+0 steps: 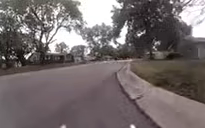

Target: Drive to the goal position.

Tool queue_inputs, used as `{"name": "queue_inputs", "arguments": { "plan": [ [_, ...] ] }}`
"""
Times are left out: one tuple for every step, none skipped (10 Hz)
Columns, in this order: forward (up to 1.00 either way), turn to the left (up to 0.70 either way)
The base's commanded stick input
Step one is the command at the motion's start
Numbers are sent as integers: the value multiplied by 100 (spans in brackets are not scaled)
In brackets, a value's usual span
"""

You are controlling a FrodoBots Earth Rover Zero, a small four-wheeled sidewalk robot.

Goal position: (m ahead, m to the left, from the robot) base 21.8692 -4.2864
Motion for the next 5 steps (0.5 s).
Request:
{"name": "queue_inputs", "arguments": {
  "plan": [
    [100,-40],
    [100,-40],
    [100,-28],
    [100,-11],
    [100,0]
  ]
}}
